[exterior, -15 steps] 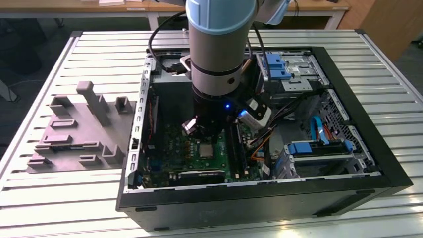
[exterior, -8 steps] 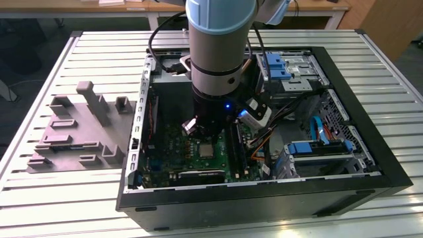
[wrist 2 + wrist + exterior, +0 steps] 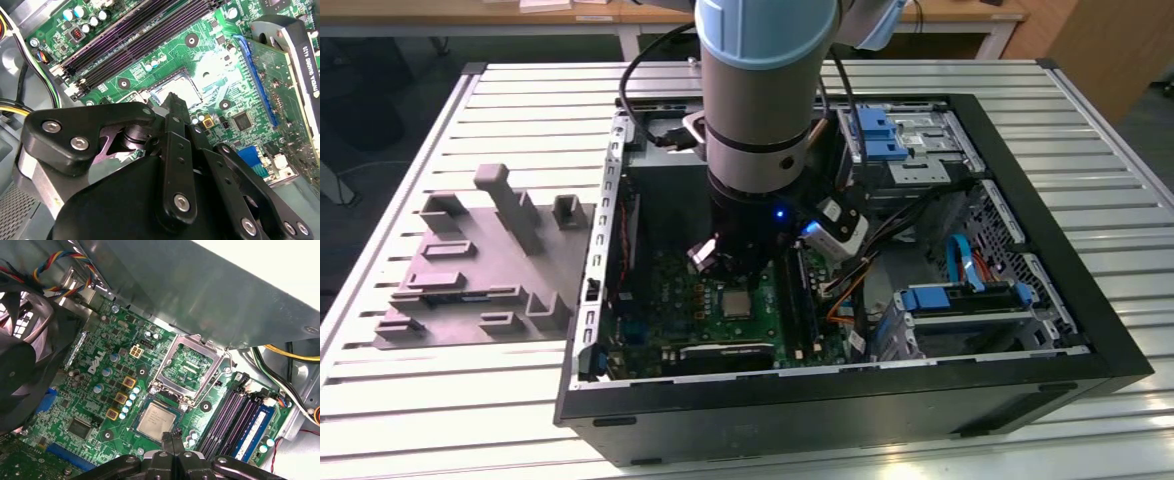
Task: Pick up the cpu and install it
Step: 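Close the cpu cover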
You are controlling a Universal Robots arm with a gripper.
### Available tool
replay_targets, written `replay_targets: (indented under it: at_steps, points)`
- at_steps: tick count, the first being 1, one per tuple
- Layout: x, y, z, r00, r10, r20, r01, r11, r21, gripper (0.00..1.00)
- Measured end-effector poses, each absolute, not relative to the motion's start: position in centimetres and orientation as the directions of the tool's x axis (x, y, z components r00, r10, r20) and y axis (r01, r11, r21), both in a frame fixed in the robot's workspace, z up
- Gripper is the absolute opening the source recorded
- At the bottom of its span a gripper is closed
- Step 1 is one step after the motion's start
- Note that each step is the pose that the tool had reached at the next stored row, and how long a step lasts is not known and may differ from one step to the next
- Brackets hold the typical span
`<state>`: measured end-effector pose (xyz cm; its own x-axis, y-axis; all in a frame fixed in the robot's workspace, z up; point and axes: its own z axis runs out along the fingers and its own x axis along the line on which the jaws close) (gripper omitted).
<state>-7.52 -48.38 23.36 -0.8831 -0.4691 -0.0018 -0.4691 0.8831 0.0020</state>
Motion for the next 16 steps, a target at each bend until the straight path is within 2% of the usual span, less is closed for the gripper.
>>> replay_targets:
  at_steps: [7,14,16]
  points:
    - [-7.51,-48.38,23.31,-0.824,-0.567,-0.005,-0.567,0.824,0.007,0.11]
    - [-7.12,-48.38,23.31,-0.815,-0.574,-0.076,-0.579,0.808,0.107,0.11]
    - [-6.79,-48.37,23.27,-0.811,-0.579,-0.080,-0.584,0.804,0.113,0.11]
